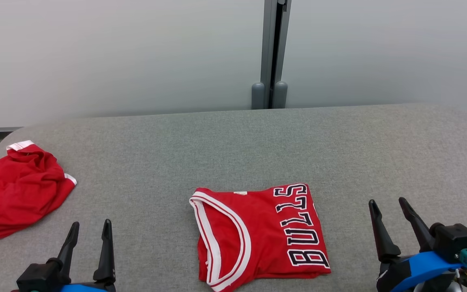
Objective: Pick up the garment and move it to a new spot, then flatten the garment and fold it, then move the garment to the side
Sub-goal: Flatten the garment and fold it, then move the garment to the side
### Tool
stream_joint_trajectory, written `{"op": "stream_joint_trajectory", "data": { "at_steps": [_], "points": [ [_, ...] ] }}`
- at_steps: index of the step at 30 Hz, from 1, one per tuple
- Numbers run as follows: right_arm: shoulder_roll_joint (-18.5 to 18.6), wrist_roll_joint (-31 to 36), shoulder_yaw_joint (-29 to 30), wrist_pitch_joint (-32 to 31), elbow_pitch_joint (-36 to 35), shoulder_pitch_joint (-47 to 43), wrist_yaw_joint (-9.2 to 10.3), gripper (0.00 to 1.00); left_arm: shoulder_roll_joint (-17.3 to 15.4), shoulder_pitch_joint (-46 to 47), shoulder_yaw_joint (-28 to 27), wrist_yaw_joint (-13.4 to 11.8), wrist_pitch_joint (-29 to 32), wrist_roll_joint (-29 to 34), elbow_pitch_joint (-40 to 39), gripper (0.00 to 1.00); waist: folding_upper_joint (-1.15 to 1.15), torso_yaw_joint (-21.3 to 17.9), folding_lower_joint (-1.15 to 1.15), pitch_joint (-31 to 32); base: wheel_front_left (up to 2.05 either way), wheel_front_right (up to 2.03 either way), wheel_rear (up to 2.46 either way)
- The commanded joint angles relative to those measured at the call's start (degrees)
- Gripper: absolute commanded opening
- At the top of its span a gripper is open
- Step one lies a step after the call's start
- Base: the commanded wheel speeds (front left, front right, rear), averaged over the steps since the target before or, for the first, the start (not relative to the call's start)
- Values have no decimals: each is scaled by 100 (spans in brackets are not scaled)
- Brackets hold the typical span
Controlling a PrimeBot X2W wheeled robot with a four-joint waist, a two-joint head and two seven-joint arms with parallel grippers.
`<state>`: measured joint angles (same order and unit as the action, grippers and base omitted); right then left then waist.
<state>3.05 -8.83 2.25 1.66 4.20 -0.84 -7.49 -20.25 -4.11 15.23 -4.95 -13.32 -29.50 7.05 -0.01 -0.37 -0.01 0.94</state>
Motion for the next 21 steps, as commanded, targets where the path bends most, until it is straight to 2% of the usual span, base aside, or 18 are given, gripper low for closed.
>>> {"op": "stream_joint_trajectory", "data": {
  "at_steps": [1,21],
  "points": [
    [3,-28,12,47,-6,-81,-1,100,-16,-67,-30,-17,-44,-11,14,100,1,11,1,9,0,0,0],
    [-14,-2,-63,-114,-65,6,-1,100,-23,-82,-31,-151,-23,-99,-93,100,1,81,1,-62,0,0,0]
  ]
}}
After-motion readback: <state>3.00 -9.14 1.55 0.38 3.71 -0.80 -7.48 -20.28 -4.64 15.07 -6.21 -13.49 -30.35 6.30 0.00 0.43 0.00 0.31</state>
